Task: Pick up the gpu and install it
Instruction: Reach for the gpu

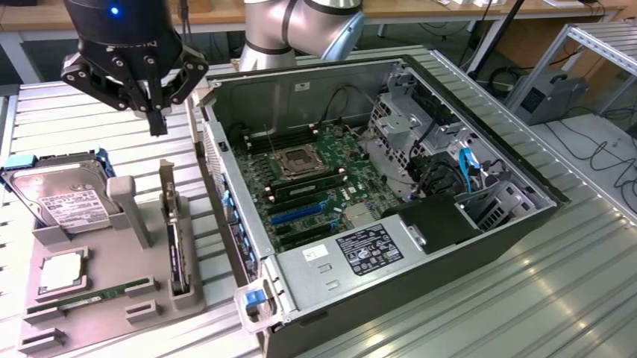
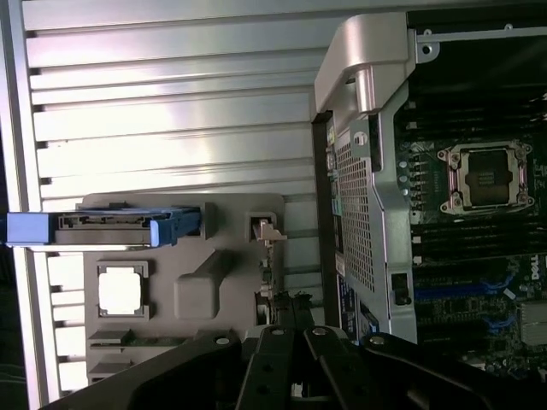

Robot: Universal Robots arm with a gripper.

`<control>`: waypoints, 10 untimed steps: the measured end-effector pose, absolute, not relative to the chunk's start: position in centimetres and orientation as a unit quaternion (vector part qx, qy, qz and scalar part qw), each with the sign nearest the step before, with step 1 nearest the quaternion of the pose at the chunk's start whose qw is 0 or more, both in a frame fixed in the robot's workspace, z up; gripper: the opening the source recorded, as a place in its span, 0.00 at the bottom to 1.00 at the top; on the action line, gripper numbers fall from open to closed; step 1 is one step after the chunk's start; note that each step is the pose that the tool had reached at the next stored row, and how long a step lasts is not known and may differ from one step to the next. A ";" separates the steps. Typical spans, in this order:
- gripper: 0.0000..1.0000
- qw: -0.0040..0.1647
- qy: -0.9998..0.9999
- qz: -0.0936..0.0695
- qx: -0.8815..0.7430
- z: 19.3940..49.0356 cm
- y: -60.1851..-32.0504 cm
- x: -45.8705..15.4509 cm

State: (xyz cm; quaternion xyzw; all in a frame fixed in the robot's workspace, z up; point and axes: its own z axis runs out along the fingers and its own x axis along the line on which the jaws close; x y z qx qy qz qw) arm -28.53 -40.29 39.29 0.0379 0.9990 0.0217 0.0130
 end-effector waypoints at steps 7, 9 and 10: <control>0.11 0.013 0.999 0.022 0.038 39.3 -40.9 -28.5; 0.11 0.013 0.999 0.022 0.038 39.3 -41.1 -28.5; 0.11 0.013 0.999 0.022 0.038 39.3 -41.2 -28.5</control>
